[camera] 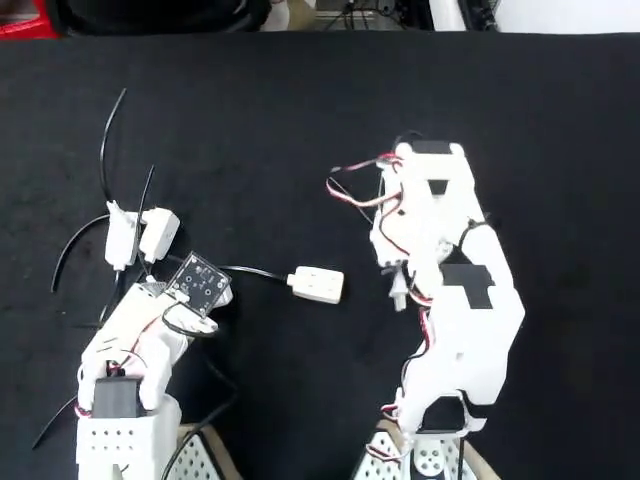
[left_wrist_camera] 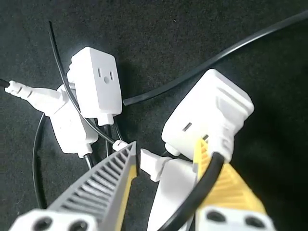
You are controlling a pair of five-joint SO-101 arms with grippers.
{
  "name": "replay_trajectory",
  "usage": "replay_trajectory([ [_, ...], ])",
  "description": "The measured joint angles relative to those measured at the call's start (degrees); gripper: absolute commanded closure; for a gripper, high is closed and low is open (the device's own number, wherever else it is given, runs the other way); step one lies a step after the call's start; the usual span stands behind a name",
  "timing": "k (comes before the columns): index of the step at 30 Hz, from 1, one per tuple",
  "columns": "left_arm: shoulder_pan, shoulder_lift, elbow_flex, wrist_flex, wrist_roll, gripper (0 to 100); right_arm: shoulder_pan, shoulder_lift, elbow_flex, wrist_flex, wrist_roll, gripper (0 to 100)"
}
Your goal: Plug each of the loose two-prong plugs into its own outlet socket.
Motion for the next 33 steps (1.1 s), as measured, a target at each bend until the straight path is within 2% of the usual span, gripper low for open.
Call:
replay_trajectory([
  [3,0.00,0.00,0.00,0.00,0.00,81,-2.02,0.79,-1.14,0.97,0.79,82.5],
  [11,0.00,0.00,0.00,0.70,0.00,81,-3.25,9.93,-6.59,1.76,2.20,92.9],
  [18,0.00,0.00,0.00,0.70,0.00,81,-2.73,14.15,-14.68,5.45,2.11,96.1],
  [26,0.00,0.00,0.00,0.70,0.00,81,-2.64,14.24,-16.00,5.45,3.08,76.5],
  [29,0.00,0.00,0.00,0.70,-0.09,81,-3.34,14.24,-16.18,5.45,4.22,79.1],
  [33,0.00,0.00,0.00,0.70,-0.26,81,-2.90,14.24,-18.29,5.45,4.31,87.8],
])
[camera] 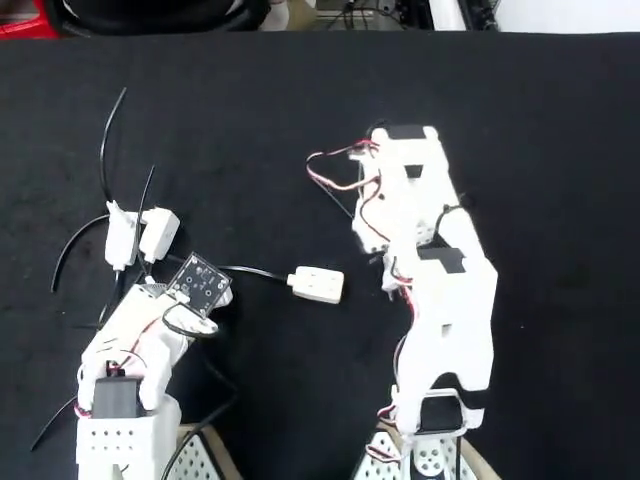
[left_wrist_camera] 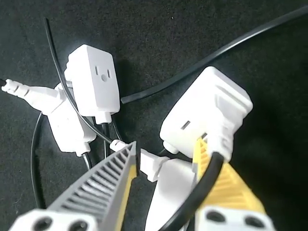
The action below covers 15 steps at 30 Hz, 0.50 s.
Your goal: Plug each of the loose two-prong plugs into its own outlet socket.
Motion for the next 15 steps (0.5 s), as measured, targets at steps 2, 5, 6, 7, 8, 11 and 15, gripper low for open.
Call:
replay_trajectory([
  [2,0.00,0.00,0.00,0.00,-0.09,81,0.00,0.00,-0.62,0.00,0.00,90.9],
  [5,0.00,0.00,0.00,0.00,-0.09,81,0.09,0.00,-1.05,0.00,0.97,91.7],
  [6,0.00,0.00,0.00,0.00,-0.09,81,0.09,0.00,-1.05,0.00,1.32,92.0],
  [7,0.00,0.00,0.00,0.00,-0.09,81,0.09,0.00,-1.05,0.00,1.49,92.0],
  [8,0.00,0.00,0.00,0.00,-0.09,81,0.09,0.00,-1.05,0.00,1.67,92.0],
  [11,0.00,0.00,0.00,0.00,-0.09,81,0.09,0.00,-1.05,0.00,1.67,92.0],
  [15,0.00,0.00,0.00,0.00,-0.09,81,0.09,0.00,-0.79,0.00,1.67,91.6],
])
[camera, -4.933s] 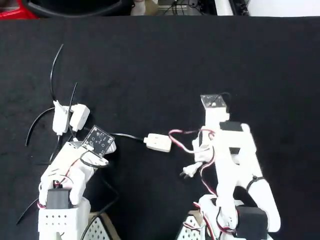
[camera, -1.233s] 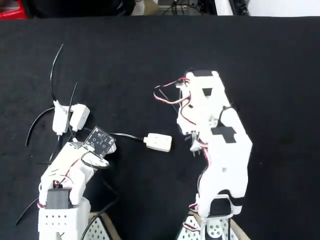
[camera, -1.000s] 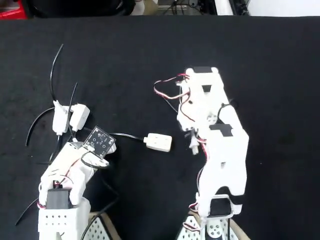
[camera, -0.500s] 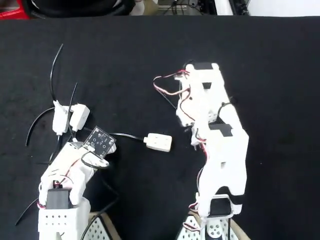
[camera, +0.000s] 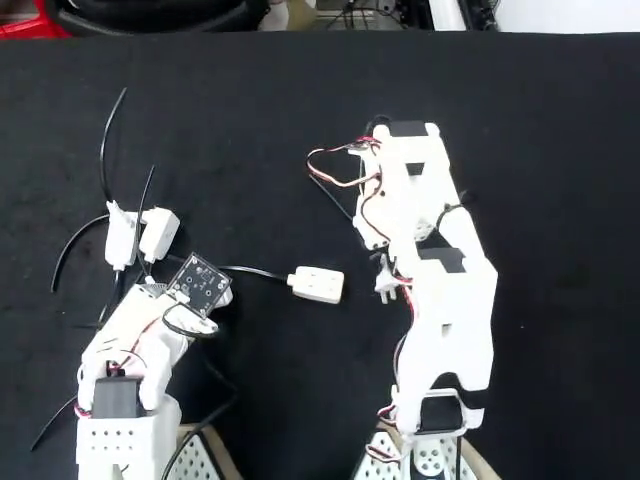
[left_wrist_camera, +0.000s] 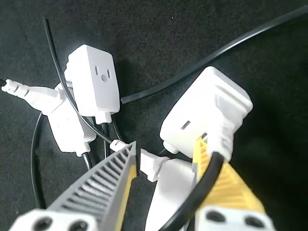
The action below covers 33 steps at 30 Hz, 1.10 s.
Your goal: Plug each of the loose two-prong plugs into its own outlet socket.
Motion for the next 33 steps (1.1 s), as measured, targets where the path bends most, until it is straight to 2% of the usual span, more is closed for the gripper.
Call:
replay_trajectory([
  [9,0.00,0.00,0.00,0.00,0.00,81,-0.35,-0.09,4.13,0.00,0.00,82.9],
  [16,0.00,0.00,0.00,0.00,0.00,81,-0.09,-0.09,4.13,0.09,0.00,98.2],
  [28,0.00,0.00,0.00,0.00,0.00,81,-0.09,-0.88,4.22,0.09,0.00,98.6],
  [33,0.00,0.00,0.00,0.00,0.00,81,0.00,-10.81,6.68,0.09,0.00,98.6],
])
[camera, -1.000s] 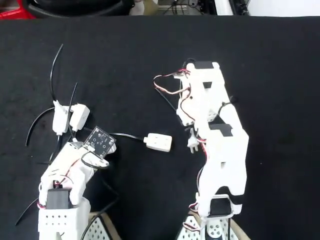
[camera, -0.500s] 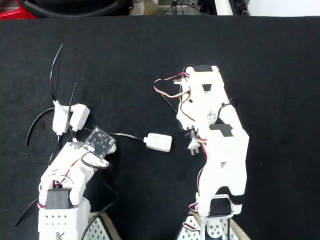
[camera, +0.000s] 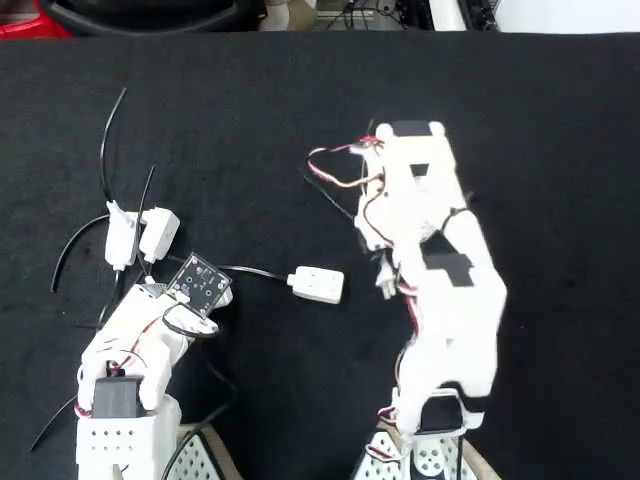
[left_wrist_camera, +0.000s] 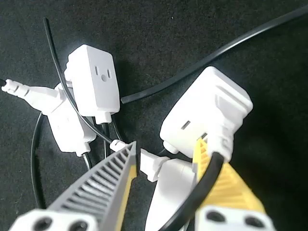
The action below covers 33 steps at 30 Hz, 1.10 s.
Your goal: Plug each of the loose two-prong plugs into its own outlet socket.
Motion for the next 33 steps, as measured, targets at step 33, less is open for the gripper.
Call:
replay_trajectory([
  [33,-0.09,-0.26,-20.57,-8.79,47.47,80,-34.99,-104.79,88.62,-65.49,-3.43,98.7],
])
